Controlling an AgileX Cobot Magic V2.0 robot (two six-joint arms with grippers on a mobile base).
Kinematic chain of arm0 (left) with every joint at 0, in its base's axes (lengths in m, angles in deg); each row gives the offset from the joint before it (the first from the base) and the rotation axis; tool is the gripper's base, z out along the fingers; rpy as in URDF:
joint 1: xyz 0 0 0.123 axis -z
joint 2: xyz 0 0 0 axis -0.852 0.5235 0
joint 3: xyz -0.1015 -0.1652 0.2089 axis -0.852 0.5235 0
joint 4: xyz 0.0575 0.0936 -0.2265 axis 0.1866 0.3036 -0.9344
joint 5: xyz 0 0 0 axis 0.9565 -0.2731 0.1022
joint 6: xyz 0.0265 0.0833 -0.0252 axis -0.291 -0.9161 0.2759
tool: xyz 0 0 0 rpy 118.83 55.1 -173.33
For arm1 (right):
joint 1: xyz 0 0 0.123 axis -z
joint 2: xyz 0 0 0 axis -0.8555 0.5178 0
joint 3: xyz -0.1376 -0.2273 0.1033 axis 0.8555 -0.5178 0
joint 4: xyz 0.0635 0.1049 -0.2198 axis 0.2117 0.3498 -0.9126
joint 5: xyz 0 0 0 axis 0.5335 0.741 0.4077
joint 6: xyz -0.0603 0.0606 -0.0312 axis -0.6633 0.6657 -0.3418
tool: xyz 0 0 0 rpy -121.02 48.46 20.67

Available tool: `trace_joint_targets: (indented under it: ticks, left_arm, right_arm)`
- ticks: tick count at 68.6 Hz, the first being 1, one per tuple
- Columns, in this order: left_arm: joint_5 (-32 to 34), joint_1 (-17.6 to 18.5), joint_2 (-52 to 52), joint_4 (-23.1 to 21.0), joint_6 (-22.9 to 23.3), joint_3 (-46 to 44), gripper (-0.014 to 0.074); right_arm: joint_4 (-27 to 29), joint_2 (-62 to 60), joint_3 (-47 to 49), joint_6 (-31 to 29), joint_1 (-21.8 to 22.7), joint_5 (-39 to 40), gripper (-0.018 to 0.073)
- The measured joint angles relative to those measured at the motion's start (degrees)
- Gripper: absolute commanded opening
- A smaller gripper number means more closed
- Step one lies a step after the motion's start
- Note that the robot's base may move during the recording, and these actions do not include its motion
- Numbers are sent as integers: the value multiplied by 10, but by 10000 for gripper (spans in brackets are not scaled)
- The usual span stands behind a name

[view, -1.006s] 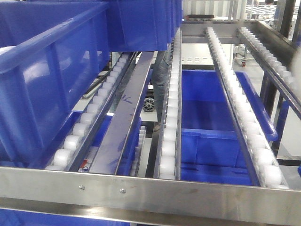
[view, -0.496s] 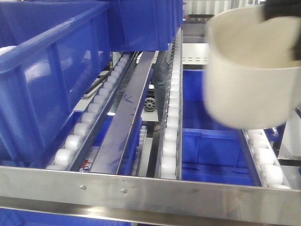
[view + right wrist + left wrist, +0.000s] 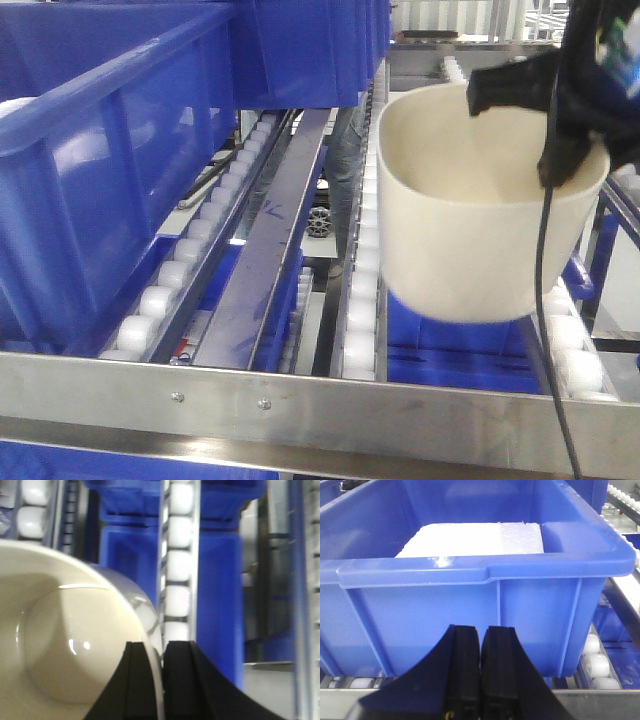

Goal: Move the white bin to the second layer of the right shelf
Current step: 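Move the right gripper forward and lower the bin onto the rollers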

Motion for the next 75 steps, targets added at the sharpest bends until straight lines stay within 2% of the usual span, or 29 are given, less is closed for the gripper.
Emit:
trace_joint_targets:
  ticks: [57, 75]
  left_arm:
    - [0, 0, 0, 0, 0, 0, 85]
    - [0, 0, 0, 0, 0, 0, 85]
  right_arm:
    - [13, 1, -36, 1, 11, 23, 65]
    - [30, 1, -46, 1, 11, 41, 148]
